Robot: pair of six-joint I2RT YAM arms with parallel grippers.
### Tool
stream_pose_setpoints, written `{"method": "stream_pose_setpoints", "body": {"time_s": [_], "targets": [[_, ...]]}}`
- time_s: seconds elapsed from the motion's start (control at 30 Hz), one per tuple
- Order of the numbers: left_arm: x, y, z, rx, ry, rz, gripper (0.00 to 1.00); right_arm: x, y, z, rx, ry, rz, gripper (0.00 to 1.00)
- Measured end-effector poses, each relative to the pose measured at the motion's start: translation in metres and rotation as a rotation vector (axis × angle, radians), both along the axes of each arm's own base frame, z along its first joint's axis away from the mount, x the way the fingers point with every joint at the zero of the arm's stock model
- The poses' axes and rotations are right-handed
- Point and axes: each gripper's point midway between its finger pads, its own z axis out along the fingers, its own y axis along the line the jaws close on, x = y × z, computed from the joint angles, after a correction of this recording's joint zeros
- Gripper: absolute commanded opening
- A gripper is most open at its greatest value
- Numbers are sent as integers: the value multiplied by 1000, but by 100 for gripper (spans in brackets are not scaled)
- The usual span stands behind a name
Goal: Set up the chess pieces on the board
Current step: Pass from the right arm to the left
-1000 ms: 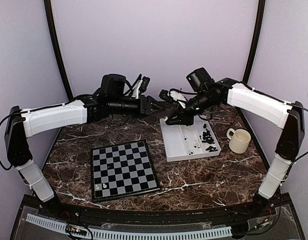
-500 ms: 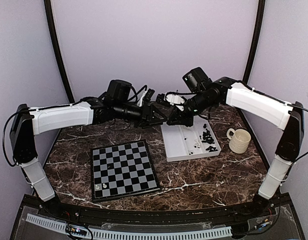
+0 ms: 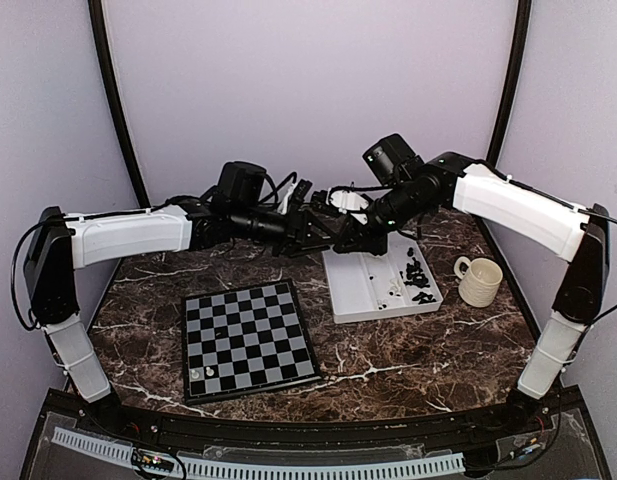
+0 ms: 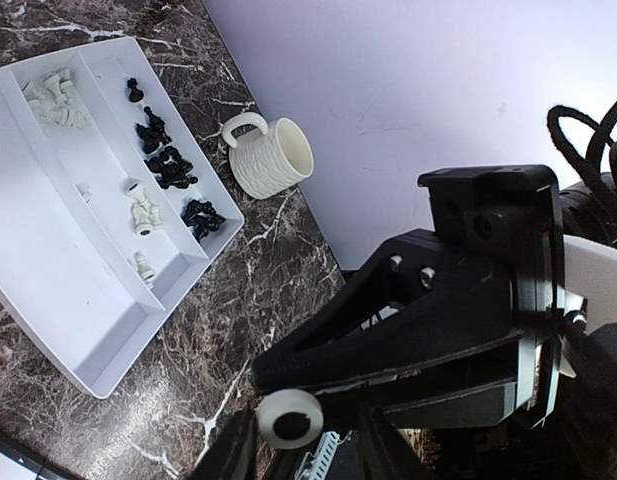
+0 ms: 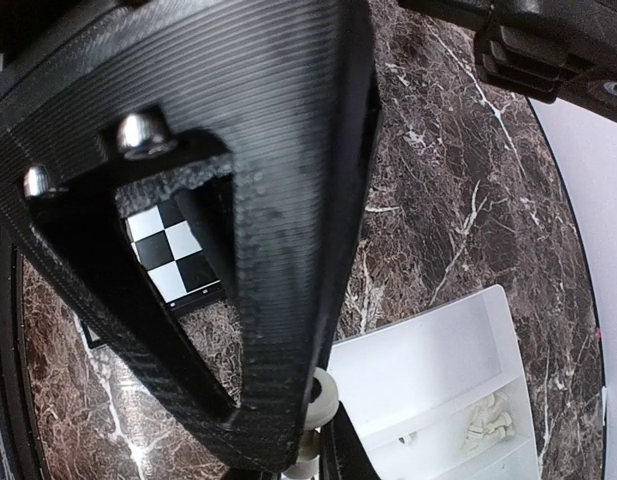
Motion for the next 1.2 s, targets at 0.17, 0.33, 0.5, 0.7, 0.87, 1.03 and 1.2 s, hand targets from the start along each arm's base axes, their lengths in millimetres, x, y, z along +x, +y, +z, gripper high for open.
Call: {"method": "stream_pose_setpoints", "body": {"time_s": [0.17, 0.33, 0.5, 0.7, 0.87, 1.03, 1.2], "targets": [[1, 1, -1, -6, 13, 6, 24, -1, 0, 2, 0, -3, 4, 7], [1, 1, -3, -15, 26, 1, 17, -3, 0, 1, -6, 0, 5, 8], [2, 1, -4, -26, 26, -4, 11, -3, -1, 0, -10, 3, 5, 11], [5, 5, -8, -46, 8, 0, 10, -6, -1, -1, -14, 13, 12, 29], [14, 18, -27, -28, 18, 43, 9, -7, -2, 15, 52, 45, 23, 45], [23, 31, -28, -40, -4, 89, 8, 19, -27, 44, 212, 144, -76, 49], [28, 37, -11, -101, -60, 129, 8, 66, -69, 57, 484, 362, -276, 51]]}}
